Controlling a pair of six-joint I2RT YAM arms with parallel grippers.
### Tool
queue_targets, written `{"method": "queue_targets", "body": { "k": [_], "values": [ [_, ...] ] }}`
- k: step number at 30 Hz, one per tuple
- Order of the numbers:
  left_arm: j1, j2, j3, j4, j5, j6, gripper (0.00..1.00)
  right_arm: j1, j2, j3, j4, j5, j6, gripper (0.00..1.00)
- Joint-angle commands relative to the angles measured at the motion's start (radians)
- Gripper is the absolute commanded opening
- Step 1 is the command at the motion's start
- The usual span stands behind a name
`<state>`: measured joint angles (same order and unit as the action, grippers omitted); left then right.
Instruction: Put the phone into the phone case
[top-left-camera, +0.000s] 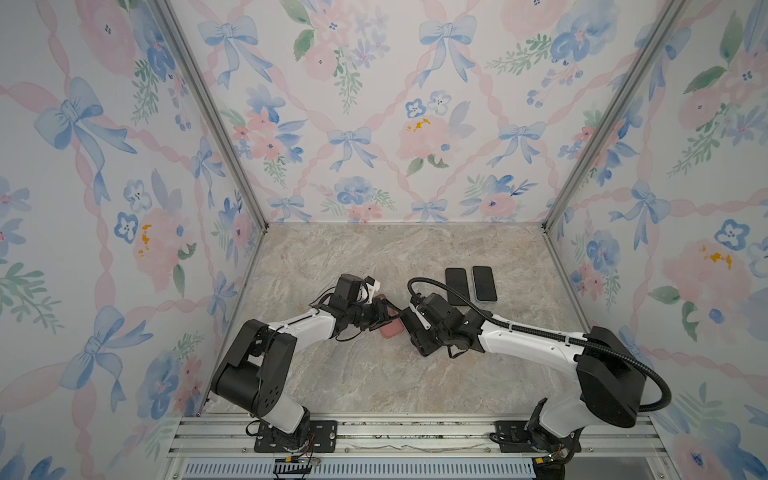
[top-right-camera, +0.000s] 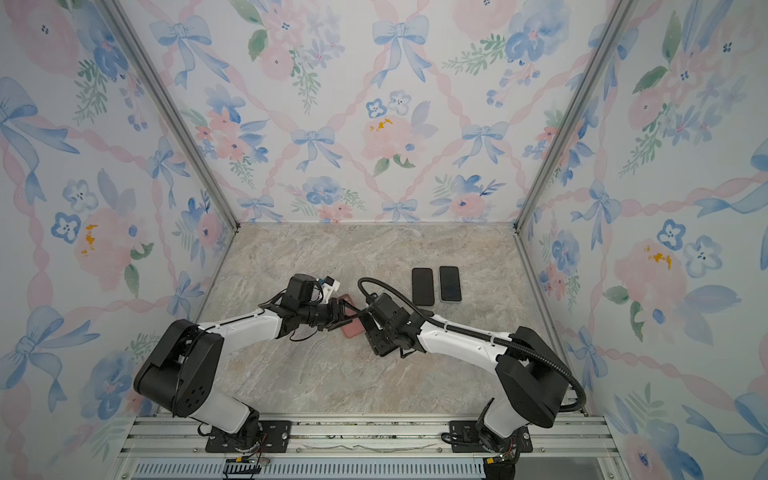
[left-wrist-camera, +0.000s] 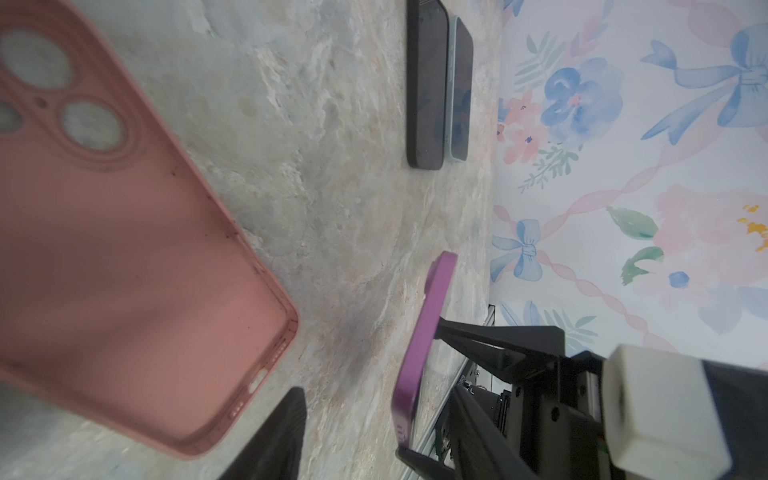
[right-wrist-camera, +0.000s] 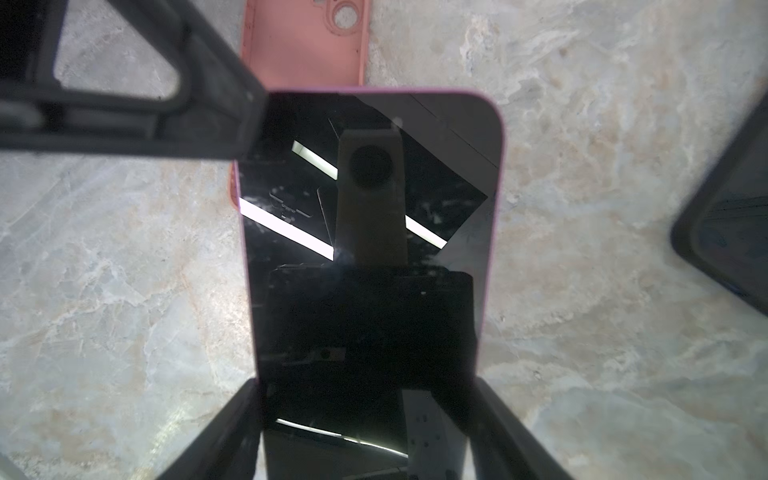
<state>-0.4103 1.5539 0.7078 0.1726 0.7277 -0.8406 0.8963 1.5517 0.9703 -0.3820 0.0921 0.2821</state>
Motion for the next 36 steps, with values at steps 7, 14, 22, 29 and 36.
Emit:
{"method": "queue_targets", "body": {
  "k": [7,14,22,29,36],
  "values": [
    [0.014,0.026,-0.027,0.191,0.124,0.007,0.47,-0.007,0.004,0.024,0.099,-0.063,0.0,0.71],
    [0.015,0.036,-0.024,0.206,0.138,0.007,0.3,-0.008,0.0,0.017,0.115,-0.075,0.008,0.71],
    [0.015,0.016,-0.031,0.207,0.134,0.003,0.05,-0.013,-0.004,0.022,0.117,-0.07,0.001,0.73],
    [0.014,0.008,-0.03,0.206,0.132,0.0,0.01,-0.013,-0.033,0.028,0.099,0.036,-0.039,0.92],
    [0.015,-0.004,-0.026,0.208,0.13,0.006,0.0,-0.023,-0.122,0.043,0.097,0.275,-0.06,0.97]
  ]
}}
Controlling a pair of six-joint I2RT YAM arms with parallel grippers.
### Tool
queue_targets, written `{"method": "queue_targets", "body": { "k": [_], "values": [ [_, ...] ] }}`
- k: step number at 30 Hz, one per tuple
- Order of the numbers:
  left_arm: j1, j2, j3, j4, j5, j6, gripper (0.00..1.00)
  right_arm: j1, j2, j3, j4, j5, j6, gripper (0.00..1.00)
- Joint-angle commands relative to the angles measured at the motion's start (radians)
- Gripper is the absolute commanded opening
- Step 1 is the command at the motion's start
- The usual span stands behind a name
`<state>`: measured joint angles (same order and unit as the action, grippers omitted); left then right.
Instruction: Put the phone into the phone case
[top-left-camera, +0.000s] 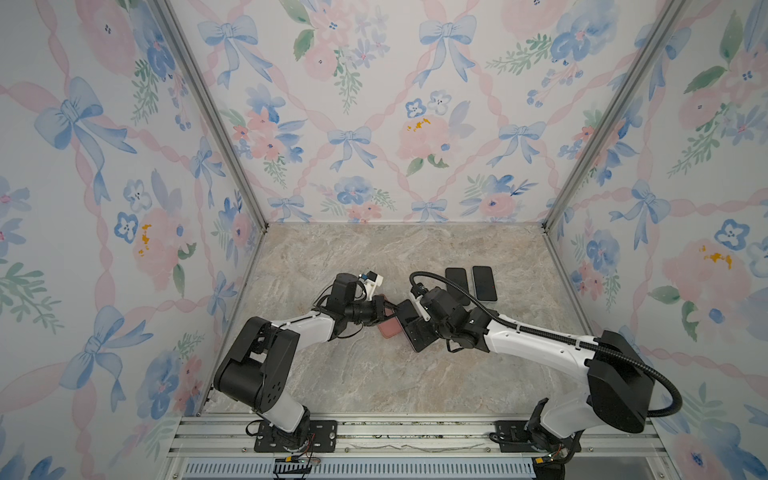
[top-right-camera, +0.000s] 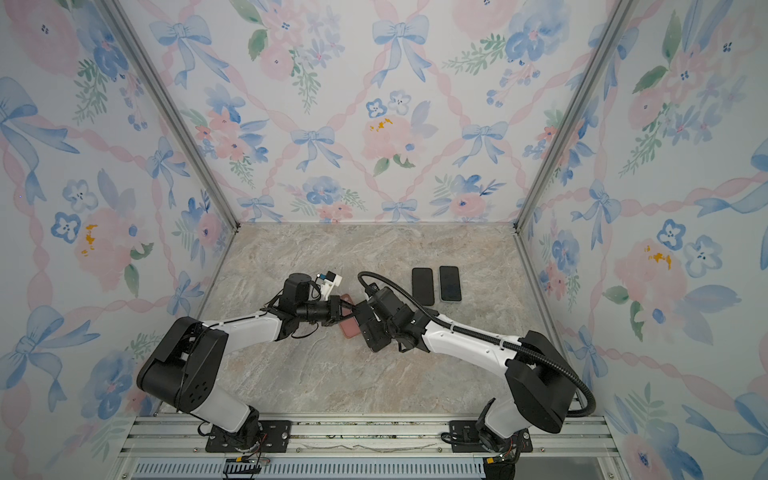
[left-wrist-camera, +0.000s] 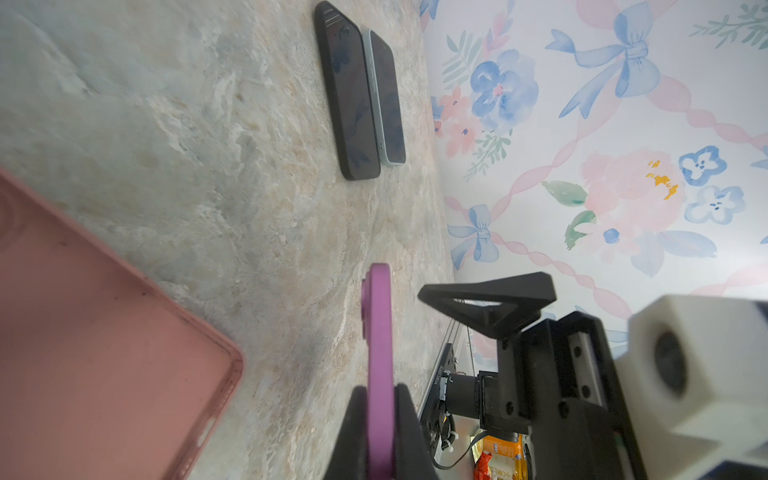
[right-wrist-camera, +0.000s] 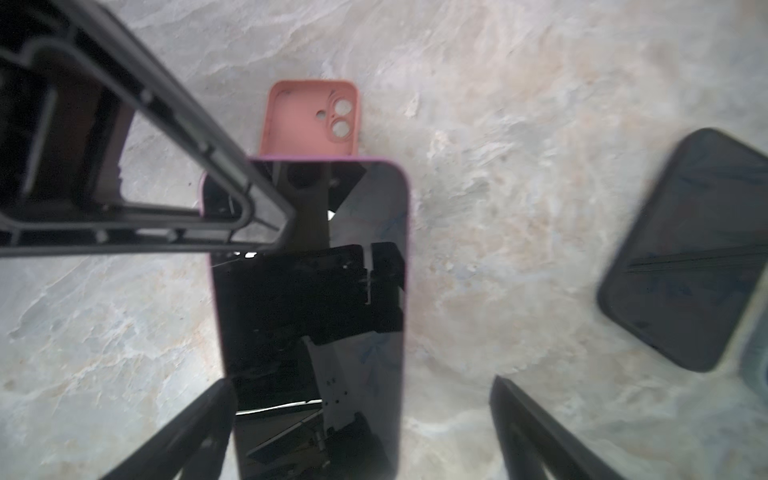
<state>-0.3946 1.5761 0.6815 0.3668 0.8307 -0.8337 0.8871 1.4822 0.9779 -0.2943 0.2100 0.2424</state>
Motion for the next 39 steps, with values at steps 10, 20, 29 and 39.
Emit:
{"method": "queue_targets", "body": {
  "k": [10,20,29,39],
  "values": [
    [-0.002,-0.025,0.025,0.012,0.027,0.001,0.0,-0.221,0.018,0.141,-0.096,-0.068,0.038,0.97],
    [-0.001,0.028,0.127,0.075,0.017,-0.071,0.0,-0.226,-0.127,0.025,-0.024,-0.208,0.227,0.97],
    [0.002,0.076,0.118,0.377,-0.006,-0.347,0.0,-0.363,-0.43,-0.307,0.323,-0.476,0.724,0.96],
    [-0.002,0.145,0.114,0.673,-0.004,-0.579,0.0,-0.412,-0.551,-0.482,0.612,-0.494,0.978,0.88]
  ]
}}
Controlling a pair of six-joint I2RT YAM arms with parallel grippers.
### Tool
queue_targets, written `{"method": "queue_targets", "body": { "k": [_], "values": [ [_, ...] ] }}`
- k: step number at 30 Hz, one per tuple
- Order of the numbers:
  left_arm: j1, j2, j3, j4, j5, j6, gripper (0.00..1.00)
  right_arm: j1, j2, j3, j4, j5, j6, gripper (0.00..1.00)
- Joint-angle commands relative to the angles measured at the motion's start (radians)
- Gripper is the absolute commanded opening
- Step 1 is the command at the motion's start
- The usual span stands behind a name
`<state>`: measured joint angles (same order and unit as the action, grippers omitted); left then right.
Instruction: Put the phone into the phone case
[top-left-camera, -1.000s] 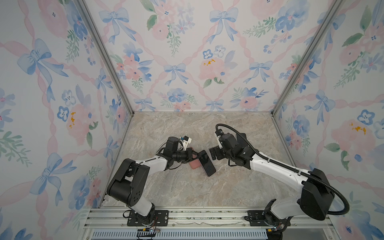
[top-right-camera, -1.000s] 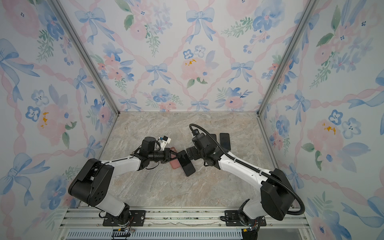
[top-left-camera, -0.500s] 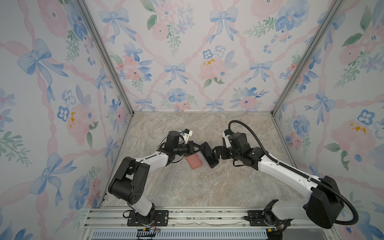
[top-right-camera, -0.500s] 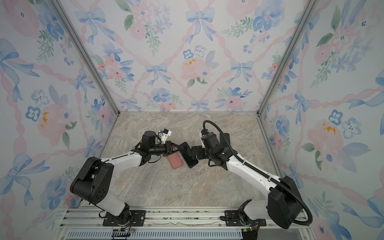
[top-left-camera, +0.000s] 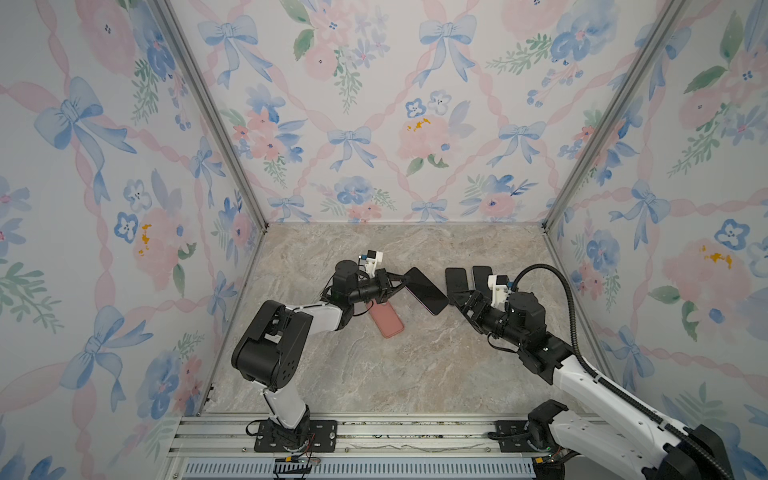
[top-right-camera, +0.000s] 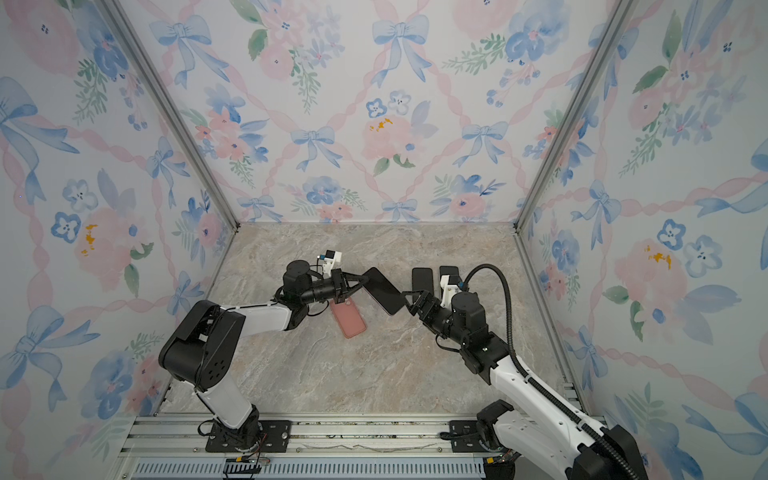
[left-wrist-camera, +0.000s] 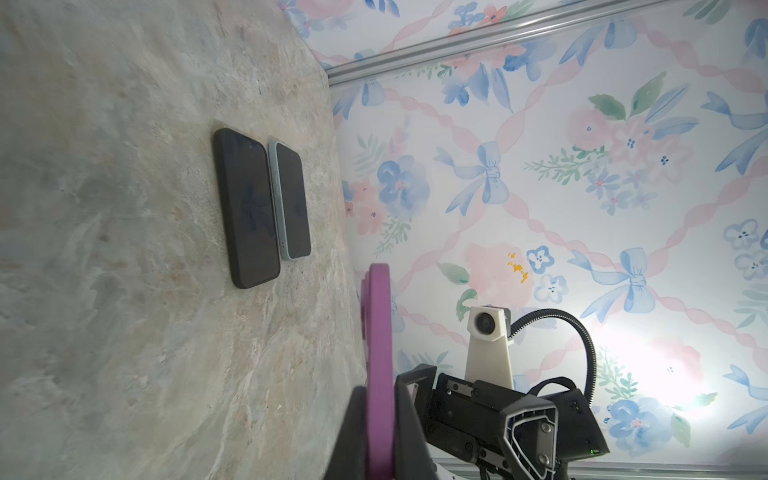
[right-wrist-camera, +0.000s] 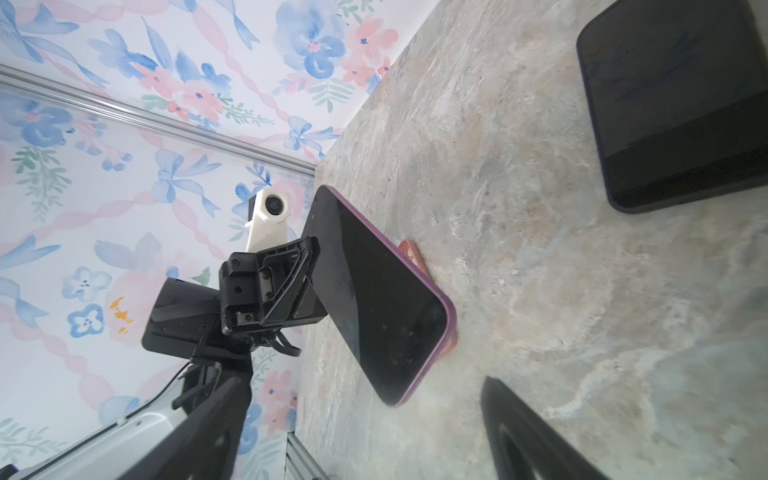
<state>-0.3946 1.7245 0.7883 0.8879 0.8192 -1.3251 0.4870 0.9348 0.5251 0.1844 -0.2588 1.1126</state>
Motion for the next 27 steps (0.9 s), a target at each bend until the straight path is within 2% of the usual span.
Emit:
{"method": "queue_targets", "body": {
  "k": [1,8,14,18,23,27],
  "values": [
    [-0.003,-0.003,0.007,0.162,-0.002,-0.105,0.0,-0.013,0.004,-0.044,0.182,-0.024,0.133,0.87],
    [-0.018,0.029,0.019,0.305,-0.019,-0.228,0.0,-0.037,0.158,-0.068,0.491,-0.11,0.255,0.75],
    [-0.024,0.044,0.021,0.332,-0.024,-0.241,0.0,-0.051,0.302,-0.096,0.757,-0.159,0.348,0.49],
    [-0.024,0.047,0.017,0.332,-0.027,-0.241,0.0,-0.056,0.396,-0.104,0.923,-0.184,0.403,0.4],
    [-0.021,0.051,0.017,0.335,-0.029,-0.241,0.0,-0.056,0.48,-0.117,1.055,-0.197,0.448,0.33],
    [-0.007,0.05,0.011,0.335,-0.03,-0.238,0.0,-0.057,0.5,-0.117,1.074,-0.21,0.453,0.4]
  ]
}}
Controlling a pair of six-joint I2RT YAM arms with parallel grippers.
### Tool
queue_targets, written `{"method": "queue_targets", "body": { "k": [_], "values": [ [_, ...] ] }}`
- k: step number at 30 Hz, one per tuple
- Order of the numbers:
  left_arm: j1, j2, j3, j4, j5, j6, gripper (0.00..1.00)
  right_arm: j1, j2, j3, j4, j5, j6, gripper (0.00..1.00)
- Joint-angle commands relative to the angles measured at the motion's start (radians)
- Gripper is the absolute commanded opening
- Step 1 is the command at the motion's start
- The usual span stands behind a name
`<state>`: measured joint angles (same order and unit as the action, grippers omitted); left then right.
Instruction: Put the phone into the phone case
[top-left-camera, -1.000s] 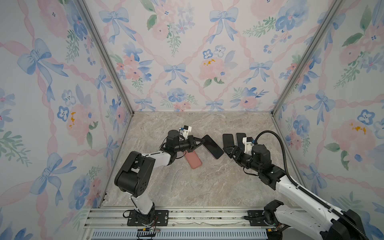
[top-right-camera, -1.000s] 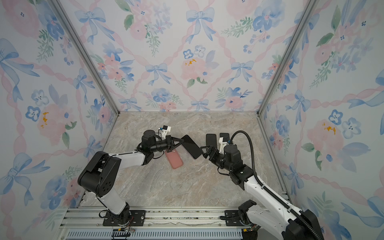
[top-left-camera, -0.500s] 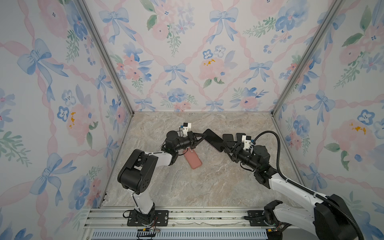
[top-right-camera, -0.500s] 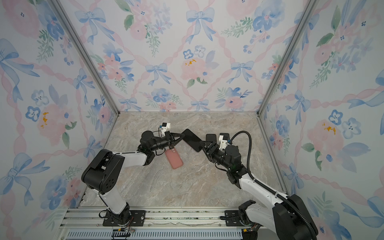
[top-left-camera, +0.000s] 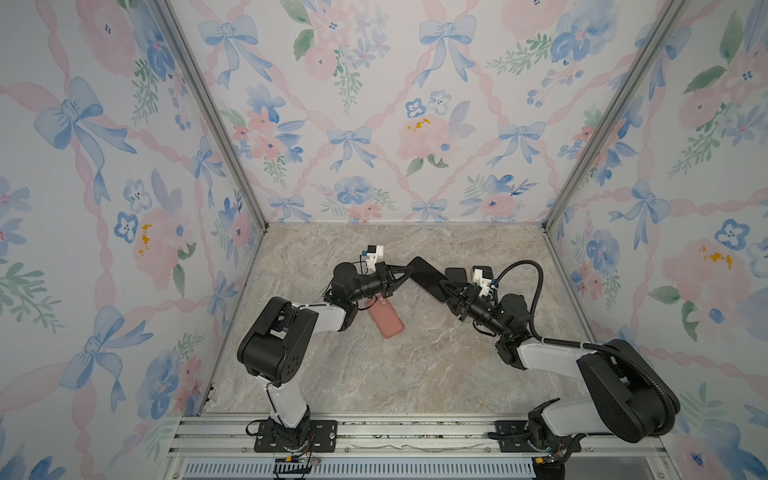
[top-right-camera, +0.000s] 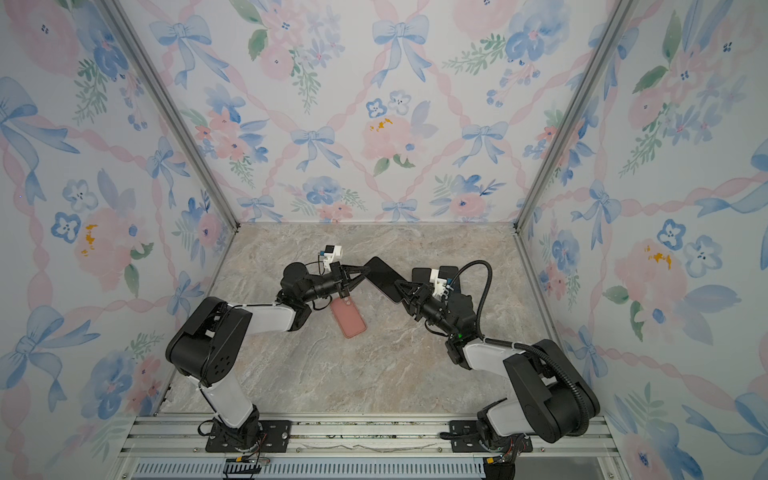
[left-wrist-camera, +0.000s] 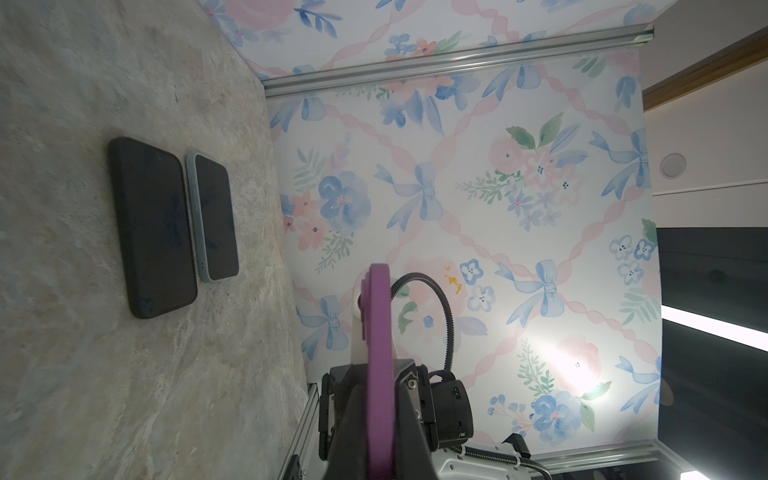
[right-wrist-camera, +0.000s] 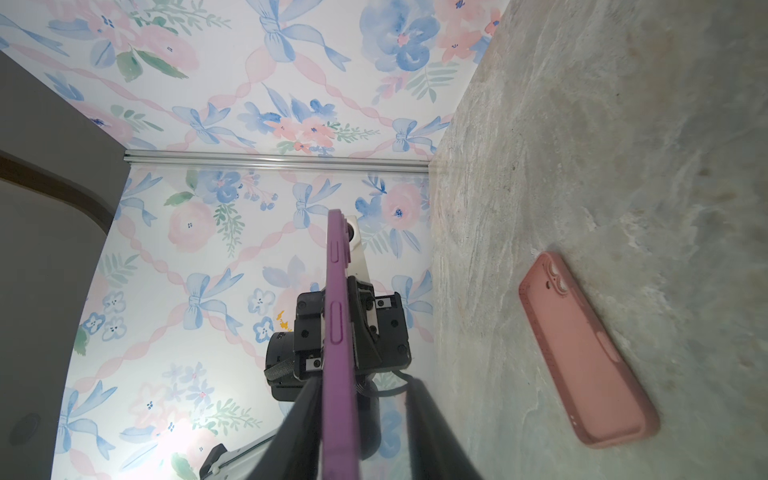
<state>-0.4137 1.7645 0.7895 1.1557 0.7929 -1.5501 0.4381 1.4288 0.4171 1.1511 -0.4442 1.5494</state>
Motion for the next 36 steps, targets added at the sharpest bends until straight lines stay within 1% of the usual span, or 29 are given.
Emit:
{"method": "queue_targets", "body": {
  "k": [1,3,6,9,12,16,22,25,29,32,33,34,35,36],
  "values": [
    [0.015,0.01,0.007,0.068,-0.004,-0.013,0.0,-0.007,0.002,-0.009,0.092,-0.027,0.01,0.42],
    [0.022,0.007,0.003,0.068,-0.004,-0.011,0.0,-0.007,-0.016,-0.009,0.056,-0.031,-0.005,0.46],
    [0.03,0.006,-0.002,0.067,-0.003,-0.01,0.0,-0.007,-0.07,-0.004,-0.049,-0.034,-0.048,0.49],
    [0.032,0.006,-0.006,0.067,-0.004,-0.01,0.0,-0.009,-0.136,0.003,-0.168,-0.032,-0.102,0.49],
    [0.032,0.007,-0.009,0.068,-0.006,-0.007,0.0,-0.009,-0.196,0.013,-0.272,-0.021,-0.149,0.47],
    [0.032,0.004,-0.011,0.067,-0.007,-0.005,0.0,-0.008,-0.239,0.039,-0.361,-0.016,-0.182,0.39],
    [0.03,-0.003,-0.015,0.067,-0.005,-0.004,0.0,-0.002,-0.241,0.07,-0.384,-0.019,-0.193,0.26],
    [0.027,-0.008,-0.021,0.068,-0.004,0.002,0.0,0.003,-0.24,0.081,-0.395,-0.02,-0.199,0.14],
    [0.021,-0.006,-0.027,0.067,0.0,0.015,0.0,0.003,-0.247,0.099,-0.434,-0.028,-0.217,0.08],
    [0.021,-0.008,-0.032,0.053,0.005,0.034,0.01,0.004,-0.261,0.104,-0.468,-0.022,-0.231,0.06],
    [0.021,-0.014,-0.032,0.034,0.007,0.053,0.08,0.004,-0.268,0.108,-0.49,-0.022,-0.238,0.05],
    [0.022,-0.024,-0.032,0.0,0.006,0.084,0.18,0.003,-0.276,0.112,-0.514,-0.017,-0.247,0.04],
    [0.024,-0.041,-0.03,-0.054,-0.001,0.125,0.28,0.001,-0.283,0.114,-0.536,-0.015,-0.255,0.03],
    [0.027,-0.065,-0.024,-0.149,-0.014,0.197,0.36,0.0,-0.293,0.117,-0.566,-0.011,-0.266,0.02]
  ]
}}
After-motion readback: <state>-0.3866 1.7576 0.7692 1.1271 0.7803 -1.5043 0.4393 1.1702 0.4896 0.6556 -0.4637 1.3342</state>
